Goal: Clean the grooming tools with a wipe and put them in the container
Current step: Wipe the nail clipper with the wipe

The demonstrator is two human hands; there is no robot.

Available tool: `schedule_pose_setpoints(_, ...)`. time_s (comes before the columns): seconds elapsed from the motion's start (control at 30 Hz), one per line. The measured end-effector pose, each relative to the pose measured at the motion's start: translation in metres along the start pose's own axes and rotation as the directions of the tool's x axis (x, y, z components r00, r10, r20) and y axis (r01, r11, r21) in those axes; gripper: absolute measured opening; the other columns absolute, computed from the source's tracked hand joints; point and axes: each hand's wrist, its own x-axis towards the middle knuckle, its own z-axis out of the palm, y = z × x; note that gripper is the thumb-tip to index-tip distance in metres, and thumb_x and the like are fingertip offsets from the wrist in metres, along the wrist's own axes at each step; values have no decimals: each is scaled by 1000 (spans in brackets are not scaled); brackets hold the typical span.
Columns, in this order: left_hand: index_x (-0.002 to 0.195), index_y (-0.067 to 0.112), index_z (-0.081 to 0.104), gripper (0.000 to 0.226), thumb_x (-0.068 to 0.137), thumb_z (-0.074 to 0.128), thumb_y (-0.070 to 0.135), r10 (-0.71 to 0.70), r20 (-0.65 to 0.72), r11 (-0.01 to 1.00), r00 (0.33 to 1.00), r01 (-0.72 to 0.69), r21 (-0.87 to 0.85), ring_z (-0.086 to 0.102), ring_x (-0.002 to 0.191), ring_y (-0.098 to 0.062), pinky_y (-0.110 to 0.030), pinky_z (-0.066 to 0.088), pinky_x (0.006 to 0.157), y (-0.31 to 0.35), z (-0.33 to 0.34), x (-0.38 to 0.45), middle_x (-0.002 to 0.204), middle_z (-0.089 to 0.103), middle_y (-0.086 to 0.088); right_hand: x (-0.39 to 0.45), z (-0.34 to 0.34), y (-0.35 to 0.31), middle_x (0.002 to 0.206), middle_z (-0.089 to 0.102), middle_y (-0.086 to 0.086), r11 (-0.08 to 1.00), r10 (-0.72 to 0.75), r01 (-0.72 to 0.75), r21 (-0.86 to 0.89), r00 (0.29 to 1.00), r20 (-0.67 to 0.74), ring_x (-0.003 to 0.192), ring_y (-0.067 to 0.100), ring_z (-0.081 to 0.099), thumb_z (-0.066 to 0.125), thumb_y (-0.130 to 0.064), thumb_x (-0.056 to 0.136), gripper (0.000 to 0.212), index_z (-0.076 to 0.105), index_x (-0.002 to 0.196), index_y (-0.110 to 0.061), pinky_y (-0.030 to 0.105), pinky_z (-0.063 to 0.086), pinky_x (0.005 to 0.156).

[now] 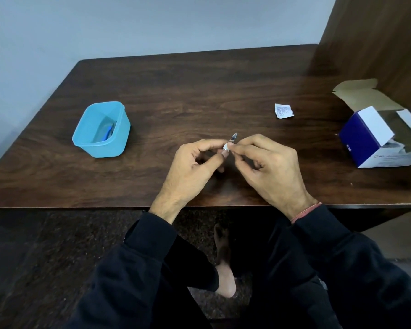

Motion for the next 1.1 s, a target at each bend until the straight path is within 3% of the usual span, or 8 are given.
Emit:
schedule_pose_setpoints(0.13,129,24,83,23,110,73,19,-1,25,1000,1000,1,8,66,71,-12,-33,60,75,1,-1,1,99,80,0,1,0,0,110,80,-7,999,13,-14,-52,1000,-12,77,11,70,77,-13,103,18,87,118,-19,42,63,65)
schedule_pose_setpoints(0.23,133,22,81,24,110,72,19,5,49,1000,999,-5,5,63,68,-8,-23,55,73,0,0,1,84,74,8,3,0,0,110,79,-8,996,55,-58,-73,998,-44,80,13,73,76,-13,104,16,87,115,-18,41,63,67)
schedule_pose_setpoints(0.6,129,24,84,24,108,74,16,25,55,1000,998,-26,11,61,70,-13,-22,55,71,5,1,-1,87,69,-19,2,-2,-4,111,82,-7,999,-2,0,-52,999,-37,88,16,80,78,-13,103,13,87,111,-18,42,65,69)
schedule_pose_setpoints(0.77,128,29,82,25,107,76,16,23,41,1000,999,-24,12,61,72,-14,-23,56,74,6,1,-2,86,75,-13,5,-3,-3,113,78,-6,992,92,-98,-81,993,-75,92,15,79,76,-11,101,15,88,110,-16,43,65,70)
schedule_pose_setpoints(0.87,126,28,84,24,108,75,14,31,32,999,999,-31,-19,59,74,-16,-23,56,72,6,0,-1,79,65,-5,3,-2,-5,114,79,-6,997,16,-16,-72,1000,-1,90,14,79,77,-8,100,17,87,111,-16,42,65,69)
schedule_pose_setpoints(0.97,127,25,84,24,108,75,15,19,23,1000,1000,-19,-20,59,74,-14,-26,56,73,4,-1,0,81,65,1,2,-3,-4,111,81,-7,999,6,-8,-47,999,-33,84,9,76,79,-13,102,12,87,110,-17,36,64,68)
schedule_pose_setpoints(1.1,127,25,85,23,107,76,17,3,4,1000,1000,-3,0,59,72,-15,-33,58,72,4,2,0,80,66,1,1,-3,-3,107,81,-7,996,82,-79,32,993,-83,82,-16,56,82,-13,100,9,87,106,-17,12,46,73)
